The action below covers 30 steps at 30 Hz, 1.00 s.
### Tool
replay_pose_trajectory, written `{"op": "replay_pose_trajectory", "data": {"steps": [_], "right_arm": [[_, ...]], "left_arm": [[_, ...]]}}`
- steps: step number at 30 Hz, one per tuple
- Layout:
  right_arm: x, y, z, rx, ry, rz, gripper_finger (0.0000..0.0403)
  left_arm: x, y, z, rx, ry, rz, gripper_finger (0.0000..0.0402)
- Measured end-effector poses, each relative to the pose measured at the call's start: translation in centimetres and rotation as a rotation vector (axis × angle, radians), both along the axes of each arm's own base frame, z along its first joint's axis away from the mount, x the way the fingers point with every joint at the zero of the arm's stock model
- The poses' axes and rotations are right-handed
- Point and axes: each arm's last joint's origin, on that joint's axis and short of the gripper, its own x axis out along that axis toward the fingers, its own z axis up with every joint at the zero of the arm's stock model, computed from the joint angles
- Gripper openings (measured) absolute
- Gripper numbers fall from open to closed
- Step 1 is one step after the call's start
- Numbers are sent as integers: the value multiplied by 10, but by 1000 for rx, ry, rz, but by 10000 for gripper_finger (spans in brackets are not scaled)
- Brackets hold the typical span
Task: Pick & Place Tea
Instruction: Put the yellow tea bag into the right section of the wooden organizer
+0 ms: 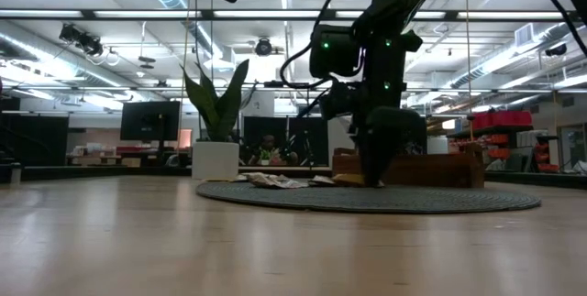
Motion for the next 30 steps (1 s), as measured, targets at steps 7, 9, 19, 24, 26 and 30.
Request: {"op": "replay_pose_trajectory", "data": {"steps": [7,9,19,24,26,30], "right_arm": [[-7,0,9,-5,20,-3,10],[-9,1,15,-3,18,-14,10],[-9,5,70,139,-53,-3,2],[-4,9,110,318,-174,40,1],[-2,10,126,372,-234,47,1],[4,10,160,449,-344,59,0]], "left_arm": [[0,0,0,4,4,-2,12],[0,0,0,4,4,-2,12],[1,0,1,80,67,-58,12],[4,-4,4,222,167,-212,12],[6,-5,6,272,195,-270,12],[11,-7,11,326,185,-388,12]]}}
